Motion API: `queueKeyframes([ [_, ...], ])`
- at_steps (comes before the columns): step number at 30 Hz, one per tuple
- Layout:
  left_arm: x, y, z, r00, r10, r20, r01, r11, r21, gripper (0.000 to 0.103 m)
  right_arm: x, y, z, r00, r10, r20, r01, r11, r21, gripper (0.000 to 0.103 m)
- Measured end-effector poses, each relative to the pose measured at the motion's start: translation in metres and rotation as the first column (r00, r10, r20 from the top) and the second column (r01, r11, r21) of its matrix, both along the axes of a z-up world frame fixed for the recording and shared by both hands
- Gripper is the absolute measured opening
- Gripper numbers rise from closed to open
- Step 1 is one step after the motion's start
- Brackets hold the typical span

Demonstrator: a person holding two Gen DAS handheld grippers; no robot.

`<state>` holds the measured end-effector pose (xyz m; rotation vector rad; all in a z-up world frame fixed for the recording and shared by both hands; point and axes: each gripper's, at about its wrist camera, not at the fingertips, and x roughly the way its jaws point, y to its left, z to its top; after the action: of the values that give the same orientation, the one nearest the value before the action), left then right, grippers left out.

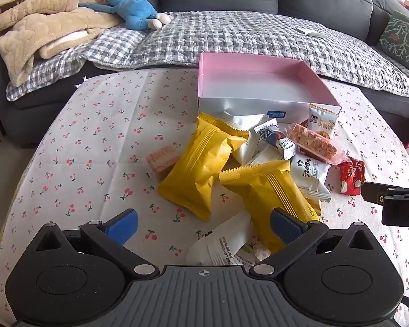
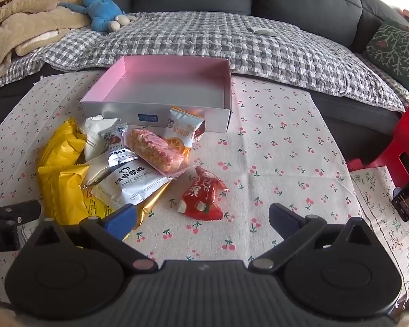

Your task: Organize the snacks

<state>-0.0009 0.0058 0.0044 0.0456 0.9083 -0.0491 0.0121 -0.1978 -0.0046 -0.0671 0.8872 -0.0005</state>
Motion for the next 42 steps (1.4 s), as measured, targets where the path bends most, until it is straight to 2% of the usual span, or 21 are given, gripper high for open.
queueKeyframes([
  [42,-0.0013,0.0032,0.0031,1.000,0.001,0.015,-0.001,1.000,-0.004,0.103,0.0001,0.0024,0.0006,1.000,0.009,0.008,-0.009,1.000,-0.015,0.103],
])
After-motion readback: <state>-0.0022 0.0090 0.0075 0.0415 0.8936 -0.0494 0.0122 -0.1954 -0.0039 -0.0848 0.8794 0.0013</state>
